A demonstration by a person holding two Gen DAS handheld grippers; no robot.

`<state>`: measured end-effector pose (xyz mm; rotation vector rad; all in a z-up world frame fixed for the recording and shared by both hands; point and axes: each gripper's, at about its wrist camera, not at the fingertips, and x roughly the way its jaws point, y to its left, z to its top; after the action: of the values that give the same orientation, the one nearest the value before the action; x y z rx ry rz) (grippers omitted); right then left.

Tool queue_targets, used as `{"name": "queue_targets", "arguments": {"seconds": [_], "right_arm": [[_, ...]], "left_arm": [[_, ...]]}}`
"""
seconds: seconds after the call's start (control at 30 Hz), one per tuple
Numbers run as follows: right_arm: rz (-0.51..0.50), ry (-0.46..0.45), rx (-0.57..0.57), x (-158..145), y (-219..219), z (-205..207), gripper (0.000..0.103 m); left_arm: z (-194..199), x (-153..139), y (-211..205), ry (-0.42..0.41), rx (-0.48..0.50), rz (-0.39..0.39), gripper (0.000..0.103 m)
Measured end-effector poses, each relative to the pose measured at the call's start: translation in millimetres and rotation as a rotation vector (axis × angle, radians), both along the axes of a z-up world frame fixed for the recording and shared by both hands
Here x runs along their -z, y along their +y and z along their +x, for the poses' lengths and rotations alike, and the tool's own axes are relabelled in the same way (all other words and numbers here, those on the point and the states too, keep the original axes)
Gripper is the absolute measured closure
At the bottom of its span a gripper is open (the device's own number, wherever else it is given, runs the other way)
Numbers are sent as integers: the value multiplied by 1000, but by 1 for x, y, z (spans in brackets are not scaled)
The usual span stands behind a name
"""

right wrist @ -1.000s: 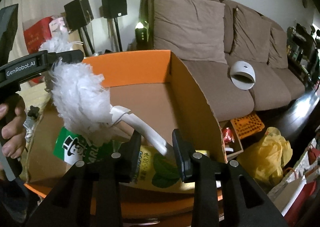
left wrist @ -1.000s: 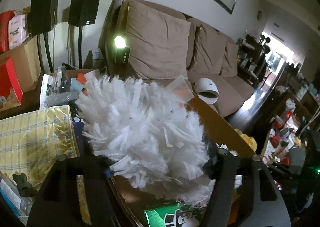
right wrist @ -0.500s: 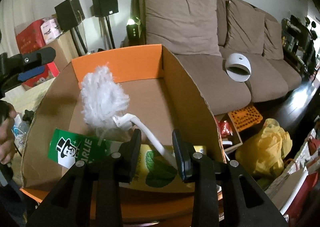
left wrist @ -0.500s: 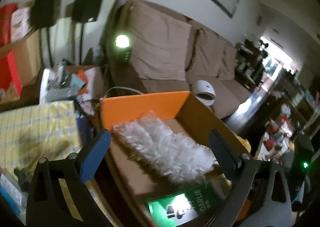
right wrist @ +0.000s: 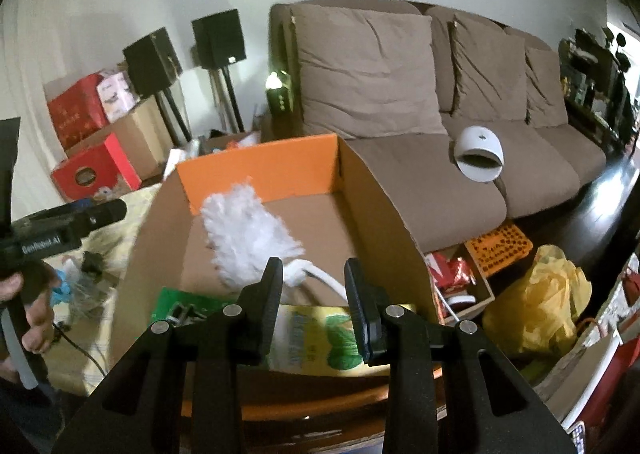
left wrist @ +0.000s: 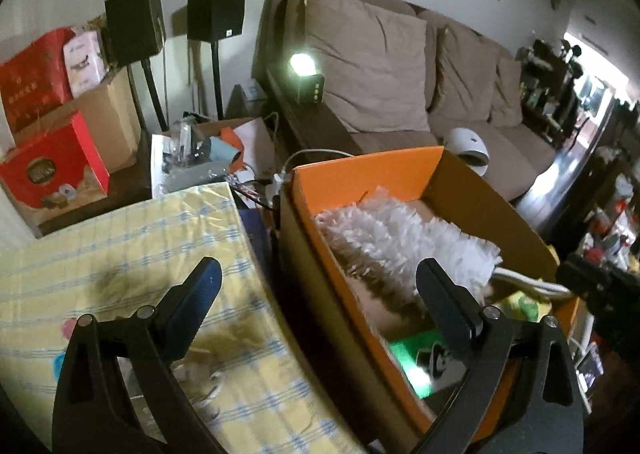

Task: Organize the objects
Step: 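Open both grippers to release the duster and lift them away, then move both grippers over the table toward the blue funnel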

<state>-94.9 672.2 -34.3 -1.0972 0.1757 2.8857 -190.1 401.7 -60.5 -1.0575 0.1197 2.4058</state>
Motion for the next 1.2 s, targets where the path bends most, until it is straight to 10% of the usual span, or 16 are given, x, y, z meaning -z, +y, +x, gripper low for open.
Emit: {"name": "queue_targets", "arguments": {"seconds": [0.57, 0.93, 1.2], "right_arm": [[39, 52, -243, -33, -117, 31, 64], [-58, 5, -182, -27, -130, 67, 52], [-120, 25, -82, -47, -126, 108, 34]], "left_arm": [[33, -30, -147, -64, -24, 24, 5], [52, 5, -280, -164, -177, 100, 5], [67, 42, -301, -259, -168, 63, 5]]}}
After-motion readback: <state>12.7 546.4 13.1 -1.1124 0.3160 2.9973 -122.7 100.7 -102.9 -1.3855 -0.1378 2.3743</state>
